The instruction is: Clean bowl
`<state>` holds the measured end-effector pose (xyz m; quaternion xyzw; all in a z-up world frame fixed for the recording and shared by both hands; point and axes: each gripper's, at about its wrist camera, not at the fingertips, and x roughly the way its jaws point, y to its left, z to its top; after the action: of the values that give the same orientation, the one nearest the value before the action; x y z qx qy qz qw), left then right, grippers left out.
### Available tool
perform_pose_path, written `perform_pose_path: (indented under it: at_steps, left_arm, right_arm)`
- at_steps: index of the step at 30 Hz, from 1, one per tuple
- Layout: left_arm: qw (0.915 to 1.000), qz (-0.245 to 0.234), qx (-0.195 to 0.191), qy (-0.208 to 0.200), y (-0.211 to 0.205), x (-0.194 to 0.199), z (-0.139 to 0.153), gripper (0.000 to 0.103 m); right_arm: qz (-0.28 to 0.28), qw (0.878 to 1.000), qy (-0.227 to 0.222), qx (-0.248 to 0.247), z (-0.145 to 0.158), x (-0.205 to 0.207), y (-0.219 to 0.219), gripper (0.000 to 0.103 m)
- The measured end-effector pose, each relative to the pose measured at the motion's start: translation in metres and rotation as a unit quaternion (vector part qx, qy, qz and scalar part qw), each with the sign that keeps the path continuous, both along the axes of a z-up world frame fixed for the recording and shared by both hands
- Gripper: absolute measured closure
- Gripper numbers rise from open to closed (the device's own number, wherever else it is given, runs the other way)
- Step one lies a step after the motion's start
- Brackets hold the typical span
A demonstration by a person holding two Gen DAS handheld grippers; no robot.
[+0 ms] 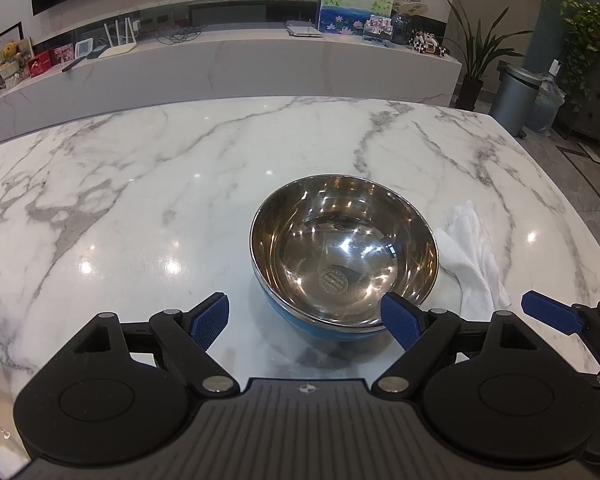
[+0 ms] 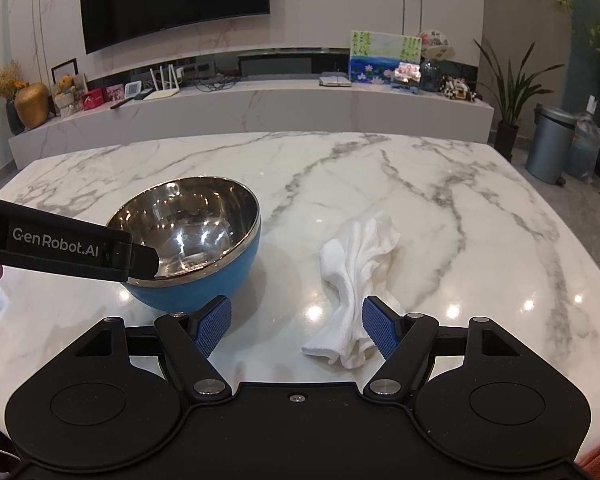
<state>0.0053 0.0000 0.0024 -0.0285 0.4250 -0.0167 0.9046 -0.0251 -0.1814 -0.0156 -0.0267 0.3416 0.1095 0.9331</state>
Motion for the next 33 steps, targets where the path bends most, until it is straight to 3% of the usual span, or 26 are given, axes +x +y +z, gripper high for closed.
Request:
perform_pose_path:
  at_steps: [17, 33]
  left_arm:
    - [0.9991, 0.027, -0.028, 0.018, 0.024, 0.025, -0.004, 0.02]
    - [0.9973, 0.031, -0.031, 0.058, 0.033, 0.052, -0.028, 0.02]
  right_arm:
    - [-0.008, 0.999, 0.0, -0.031, -0.004, 0.034, -0.004, 0.033]
    - [-0.01, 0.997, 0.046, -0.055, -0.031, 0.077, -0.009, 0.034]
